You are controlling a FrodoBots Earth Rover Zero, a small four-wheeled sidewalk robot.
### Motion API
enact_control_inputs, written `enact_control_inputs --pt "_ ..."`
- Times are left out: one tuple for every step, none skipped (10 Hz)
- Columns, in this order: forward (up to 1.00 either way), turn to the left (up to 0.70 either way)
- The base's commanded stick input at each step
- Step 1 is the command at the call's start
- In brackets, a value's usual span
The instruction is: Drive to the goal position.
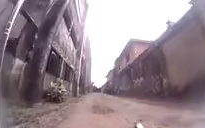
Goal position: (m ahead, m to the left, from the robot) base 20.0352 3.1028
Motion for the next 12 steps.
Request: enact_control_inputs --pt "0.84 0.06" --pt "0.84 0.06" --pt "0.85 0.07" --pt "0.84 0.05" --pt "0.84 0.04" --pt "0.84 0.04" --pt "0.84 0.05" --pt "0.84 0.06" --pt "0.84 0.06" --pt "0.84 0.06" --pt "0.84 0.06" --pt "0.84 0.06"
